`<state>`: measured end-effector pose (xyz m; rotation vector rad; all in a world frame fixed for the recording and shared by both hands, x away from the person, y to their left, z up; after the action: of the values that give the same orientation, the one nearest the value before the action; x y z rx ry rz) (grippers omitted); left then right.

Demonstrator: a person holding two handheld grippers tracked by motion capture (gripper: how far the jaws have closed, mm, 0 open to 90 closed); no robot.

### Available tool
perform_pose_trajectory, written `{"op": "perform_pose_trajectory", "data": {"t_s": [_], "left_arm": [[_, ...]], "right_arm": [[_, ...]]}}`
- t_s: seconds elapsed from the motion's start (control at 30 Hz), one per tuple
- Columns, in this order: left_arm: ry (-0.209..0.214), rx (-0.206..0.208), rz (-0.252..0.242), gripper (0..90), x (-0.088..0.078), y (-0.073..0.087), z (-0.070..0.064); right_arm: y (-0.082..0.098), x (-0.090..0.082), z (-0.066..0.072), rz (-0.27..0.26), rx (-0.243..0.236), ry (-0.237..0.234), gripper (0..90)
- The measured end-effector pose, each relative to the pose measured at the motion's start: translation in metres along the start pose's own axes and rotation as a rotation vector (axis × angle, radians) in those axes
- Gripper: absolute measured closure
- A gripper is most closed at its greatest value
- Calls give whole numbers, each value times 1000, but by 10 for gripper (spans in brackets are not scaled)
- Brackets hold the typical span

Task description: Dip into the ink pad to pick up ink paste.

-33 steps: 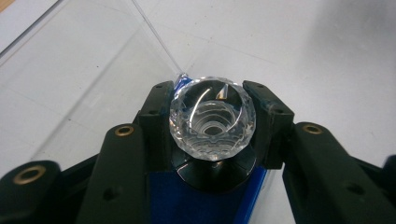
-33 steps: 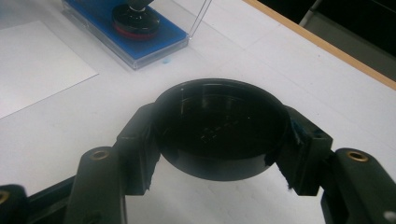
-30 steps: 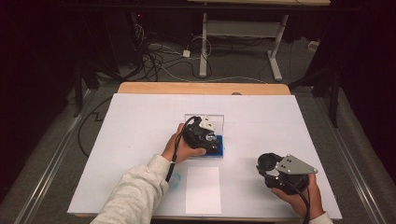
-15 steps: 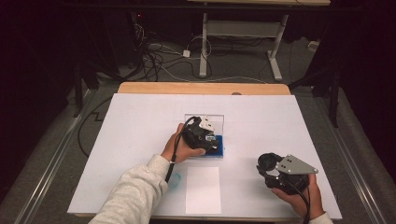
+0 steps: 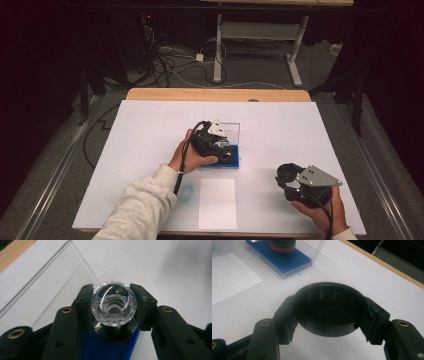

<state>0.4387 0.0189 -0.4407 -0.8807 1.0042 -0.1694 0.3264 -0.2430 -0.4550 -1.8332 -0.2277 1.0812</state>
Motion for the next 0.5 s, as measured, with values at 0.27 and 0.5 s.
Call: {"op": "perform_pose_trajectory", "data": {"t_s": [0.27,0.5], "left_arm": [[-7,-11,-69,550,-29,5,4],[-1,1,-88,551,-43,10,1]], "right_arm": [[0,0,-1,-3,5,0,382],[-1,1,-1,-4,7,-1,382]]}}
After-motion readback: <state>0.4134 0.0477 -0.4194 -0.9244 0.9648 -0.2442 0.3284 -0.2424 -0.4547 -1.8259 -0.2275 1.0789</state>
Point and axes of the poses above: each handheld gripper's, and its own axes: x roughly forward along the jaws, y roughly out of its underside, z roughly to its left, the point moved 5 cm from there along x, roughly forward along the jaws, and after that the axes turned 13 degrees about -y, right-handed, at the moved point
